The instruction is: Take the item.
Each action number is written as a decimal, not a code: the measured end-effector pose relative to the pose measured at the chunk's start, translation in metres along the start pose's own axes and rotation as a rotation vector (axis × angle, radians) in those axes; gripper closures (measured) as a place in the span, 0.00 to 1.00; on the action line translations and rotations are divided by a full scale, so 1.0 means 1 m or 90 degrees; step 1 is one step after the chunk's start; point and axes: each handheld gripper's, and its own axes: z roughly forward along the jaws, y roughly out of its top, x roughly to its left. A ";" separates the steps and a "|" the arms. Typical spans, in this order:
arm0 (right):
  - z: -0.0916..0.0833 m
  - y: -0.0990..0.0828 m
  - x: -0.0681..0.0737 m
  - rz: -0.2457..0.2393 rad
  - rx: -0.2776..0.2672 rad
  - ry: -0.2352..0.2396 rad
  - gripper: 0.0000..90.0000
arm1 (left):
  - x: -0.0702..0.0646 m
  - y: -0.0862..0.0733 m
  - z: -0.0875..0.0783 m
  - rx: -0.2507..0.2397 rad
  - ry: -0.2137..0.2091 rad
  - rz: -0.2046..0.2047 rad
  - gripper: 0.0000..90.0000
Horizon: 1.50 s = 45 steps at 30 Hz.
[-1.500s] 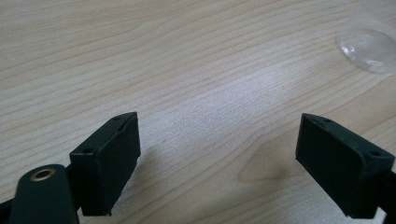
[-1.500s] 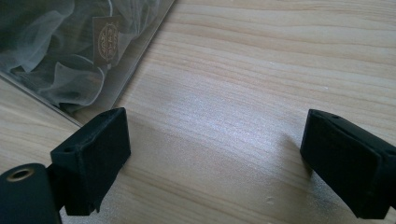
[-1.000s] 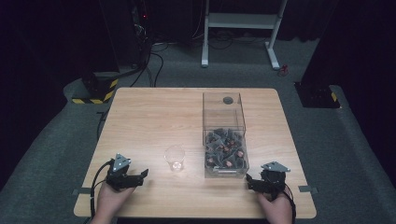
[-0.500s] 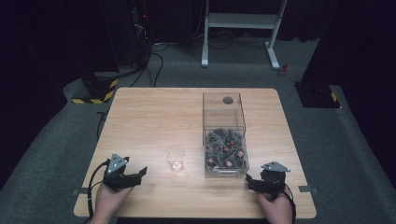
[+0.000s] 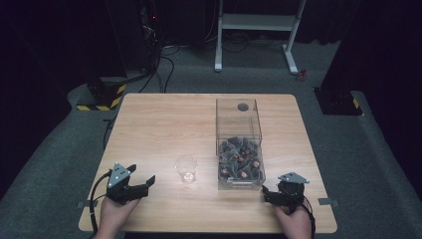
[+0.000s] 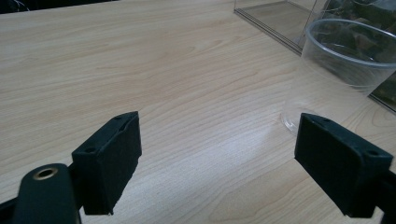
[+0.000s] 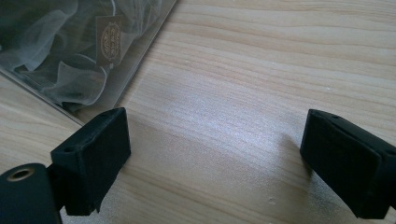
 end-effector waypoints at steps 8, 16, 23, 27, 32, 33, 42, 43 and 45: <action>0.000 0.000 0.000 0.000 0.000 0.000 0.09 | -0.001 0.004 -0.006 -0.021 0.007 -0.009 0.17; 0.000 0.000 0.001 0.004 0.001 -0.002 0.09 | -0.006 0.010 -0.006 -0.022 -0.030 -0.001 0.18; 0.000 0.000 0.001 0.004 0.001 -0.002 0.09 | -0.014 0.017 -0.003 -0.021 -0.052 0.000 0.19; 0.000 0.000 0.000 0.001 0.000 -0.002 0.09 | -0.017 0.026 -0.002 -0.024 -0.060 0.006 0.19; 0.000 0.000 0.000 0.001 0.000 -0.002 0.09 | -0.024 0.035 0.000 -0.025 -0.071 0.010 0.20; 0.000 0.000 0.000 0.002 0.000 -0.002 0.09 | -0.025 0.037 0.001 -0.029 -0.077 0.009 0.20; 0.000 0.000 0.000 -0.002 0.001 -0.002 0.09 | -0.041 0.050 0.011 -0.027 -0.106 0.019 0.22; 0.000 0.000 0.000 -0.005 0.000 -0.002 0.09 | -0.043 0.051 0.012 -0.025 -0.109 0.021 0.22; 0.000 0.000 0.000 -0.002 0.002 -0.001 0.09 | -0.045 0.053 0.014 -0.024 -0.116 0.021 0.22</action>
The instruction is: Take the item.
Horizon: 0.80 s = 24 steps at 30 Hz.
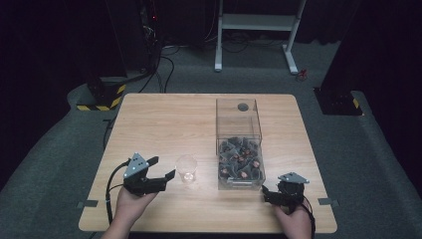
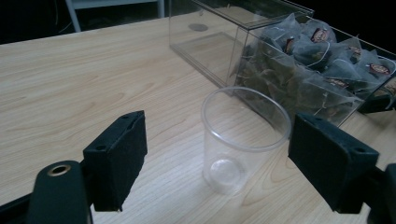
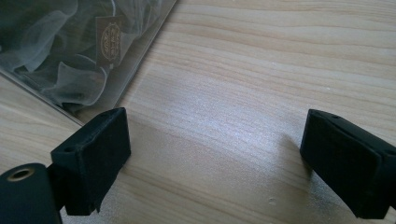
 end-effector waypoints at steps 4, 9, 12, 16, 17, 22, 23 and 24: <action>0.000 0.000 0.000 -0.002 -0.001 0.001 0.09 | -0.004 0.003 0.005 -0.001 -0.008 0.003 0.23; 0.000 0.000 0.000 -0.002 -0.001 0.001 0.09 | -0.009 0.007 0.012 0.000 -0.019 0.003 0.23; 0.000 0.000 0.000 -0.003 -0.001 0.001 0.09 | -0.012 0.010 0.015 0.001 -0.023 0.004 0.23; 0.000 0.000 0.000 -0.004 -0.001 0.002 0.09 | -0.015 0.013 0.018 0.001 -0.030 0.005 0.24; 0.000 0.000 0.000 -0.004 -0.001 0.002 0.09 | -0.015 0.014 0.019 0.002 -0.031 0.008 0.24; 0.000 0.000 0.000 -0.005 -0.002 0.002 0.09 | -0.019 0.018 0.024 0.003 -0.039 0.008 0.24; 0.000 0.000 0.000 -0.005 -0.002 0.002 0.09 | -0.020 0.018 0.026 0.002 -0.040 0.008 0.24; 0.000 0.000 0.000 -0.006 -0.002 0.003 0.09 | -0.021 0.019 0.027 0.002 -0.040 0.008 0.25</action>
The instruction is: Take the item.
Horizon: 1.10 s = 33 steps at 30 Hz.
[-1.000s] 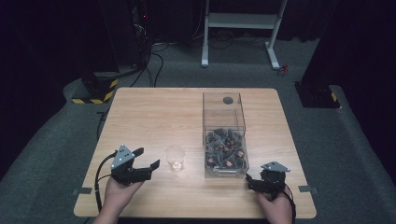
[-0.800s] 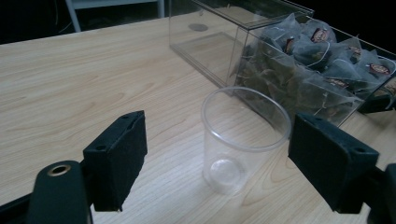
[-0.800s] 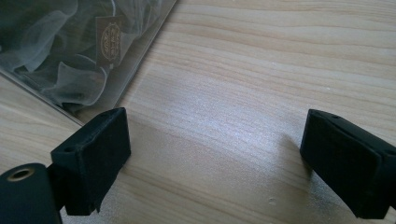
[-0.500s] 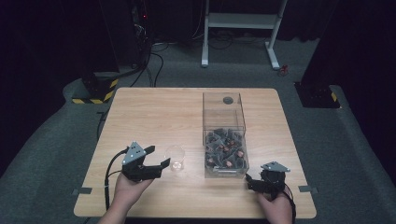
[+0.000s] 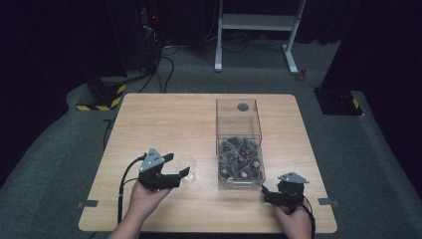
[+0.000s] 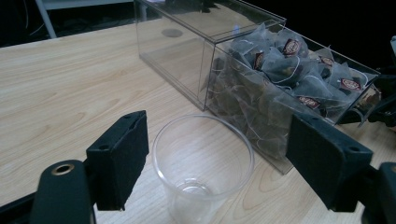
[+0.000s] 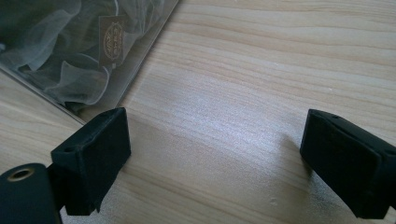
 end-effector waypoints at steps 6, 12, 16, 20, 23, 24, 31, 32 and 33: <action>0.000 0.000 0.000 -0.001 -0.001 0.001 0.09 | -0.004 0.004 0.006 0.003 -0.008 0.006 0.27; 0.000 0.000 0.000 -0.001 0.000 0.002 0.09 | -0.008 0.008 0.013 0.007 -0.009 0.015 0.28; 0.000 0.000 0.000 -0.004 -0.001 0.003 0.09 | -0.012 0.010 0.017 0.009 -0.017 0.019 0.29; 0.000 0.000 0.000 -0.005 0.001 0.003 0.09 | -0.015 0.012 0.022 0.013 -0.019 0.019 0.30; 0.000 0.000 0.000 -0.005 0.001 0.004 0.09 | -0.018 0.013 0.026 0.014 -0.020 0.021 0.30; 0.000 0.000 0.000 -0.005 0.002 0.005 0.09 | -0.018 0.013 0.027 0.015 -0.020 0.025 0.30; 0.000 0.000 0.000 -0.005 0.001 0.006 0.09 | -0.024 0.018 0.034 0.018 -0.034 0.026 0.31; 0.000 0.000 0.000 -0.006 0.001 0.006 0.09 | -0.025 0.018 0.035 0.019 -0.035 0.026 0.31; 0.000 0.000 0.000 -0.006 0.001 0.006 0.09 | -0.026 0.019 0.036 0.020 -0.036 0.030 0.31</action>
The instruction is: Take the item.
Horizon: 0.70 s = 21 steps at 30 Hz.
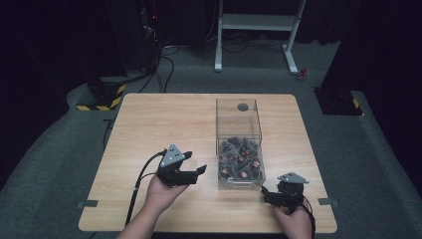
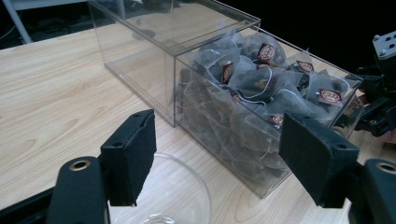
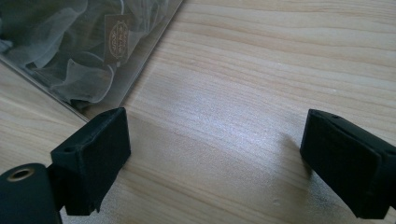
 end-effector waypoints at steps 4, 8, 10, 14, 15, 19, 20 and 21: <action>0.000 0.000 0.000 -0.001 0.000 0.001 0.09 | -0.003 0.003 0.005 0.000 -0.008 -0.001 0.32; 0.000 0.000 0.000 -0.001 0.000 0.002 0.09 | -0.006 0.005 0.010 0.006 -0.012 0.003 0.33; 0.000 0.000 0.000 -0.002 0.000 0.002 0.09 | -0.007 0.007 0.012 0.006 -0.017 0.003 0.33; 0.000 0.000 0.000 -0.002 0.000 0.003 0.09 | -0.011 0.010 0.018 0.007 -0.023 0.006 0.34; 0.000 0.000 0.000 -0.003 0.000 0.003 0.09 | -0.011 0.010 0.018 0.007 -0.023 0.006 0.34; 0.000 0.000 0.000 -0.004 0.001 0.004 0.09 | -0.013 0.014 0.023 0.005 -0.032 0.006 0.34; 0.000 0.000 0.000 -0.004 0.001 0.004 0.09 | -0.013 0.014 0.023 0.005 -0.032 0.006 0.34; 0.000 0.000 0.000 -0.004 0.001 0.004 0.09 | -0.014 0.014 0.024 0.007 -0.034 0.006 0.34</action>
